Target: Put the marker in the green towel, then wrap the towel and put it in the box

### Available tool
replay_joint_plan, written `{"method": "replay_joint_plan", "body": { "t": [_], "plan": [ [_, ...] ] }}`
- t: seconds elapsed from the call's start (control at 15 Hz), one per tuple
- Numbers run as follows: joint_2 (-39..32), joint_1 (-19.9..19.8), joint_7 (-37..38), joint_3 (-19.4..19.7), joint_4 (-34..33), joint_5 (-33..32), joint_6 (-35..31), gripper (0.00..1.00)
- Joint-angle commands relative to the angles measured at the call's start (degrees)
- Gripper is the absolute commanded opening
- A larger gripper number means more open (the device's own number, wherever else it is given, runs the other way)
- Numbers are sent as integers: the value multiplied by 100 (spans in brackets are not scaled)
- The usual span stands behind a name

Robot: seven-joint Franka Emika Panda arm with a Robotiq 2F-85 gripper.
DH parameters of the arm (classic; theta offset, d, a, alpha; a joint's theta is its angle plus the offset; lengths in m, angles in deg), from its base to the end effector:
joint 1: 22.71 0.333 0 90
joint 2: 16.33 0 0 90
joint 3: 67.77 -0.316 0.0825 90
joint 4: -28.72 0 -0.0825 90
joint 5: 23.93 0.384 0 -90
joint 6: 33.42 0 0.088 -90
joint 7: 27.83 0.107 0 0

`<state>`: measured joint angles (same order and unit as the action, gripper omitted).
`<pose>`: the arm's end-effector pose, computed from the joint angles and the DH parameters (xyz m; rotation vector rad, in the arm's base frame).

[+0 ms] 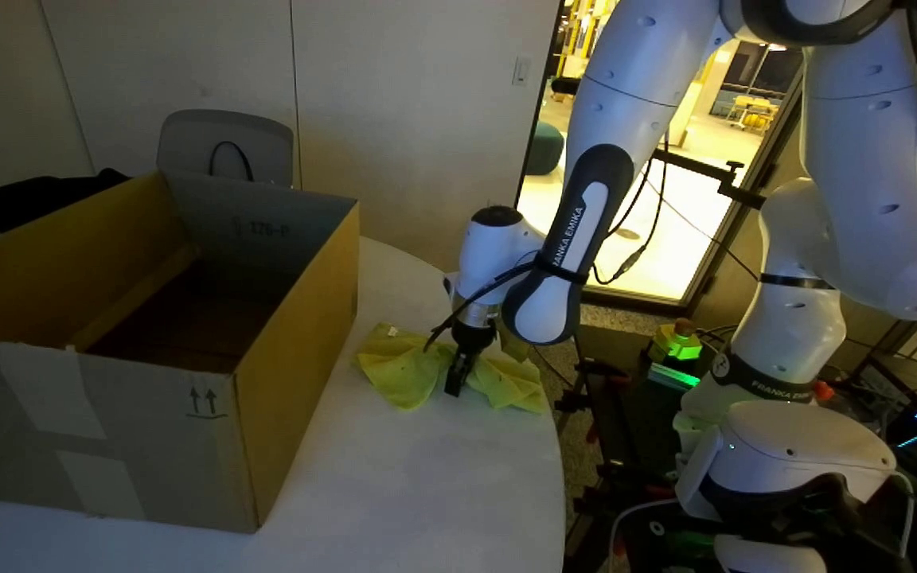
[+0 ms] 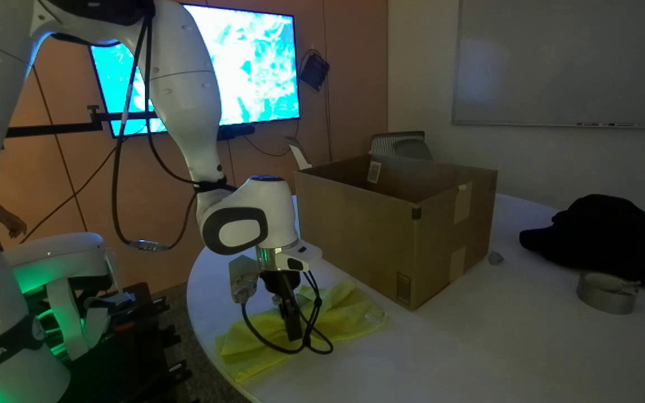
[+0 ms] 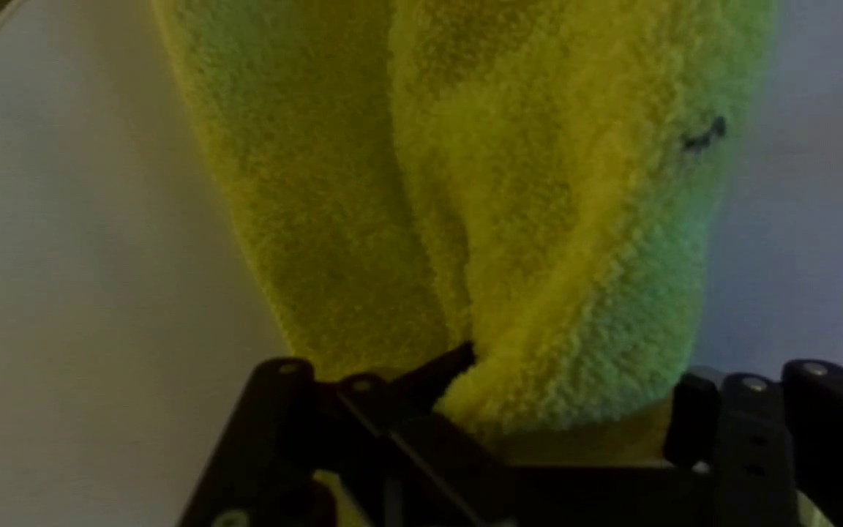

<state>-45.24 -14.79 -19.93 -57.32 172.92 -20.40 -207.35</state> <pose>0.4434 -0.0352 0.0971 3.0437 -0.3361 0.0439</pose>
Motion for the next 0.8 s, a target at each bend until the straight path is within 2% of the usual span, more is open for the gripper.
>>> {"method": "replay_joint_plan", "body": {
  "t": [0.0,0.4,0.6,0.73],
  "plan": [
    [286,5,-68,90,185,-207,176,0],
    [1583,-158,-444,430,768,-770,614,0],
    [2370,-468,-654,601,856,-1226,958,0],
    [2939,-774,-825,516,843,-1436,1254,0]
  ]
}}
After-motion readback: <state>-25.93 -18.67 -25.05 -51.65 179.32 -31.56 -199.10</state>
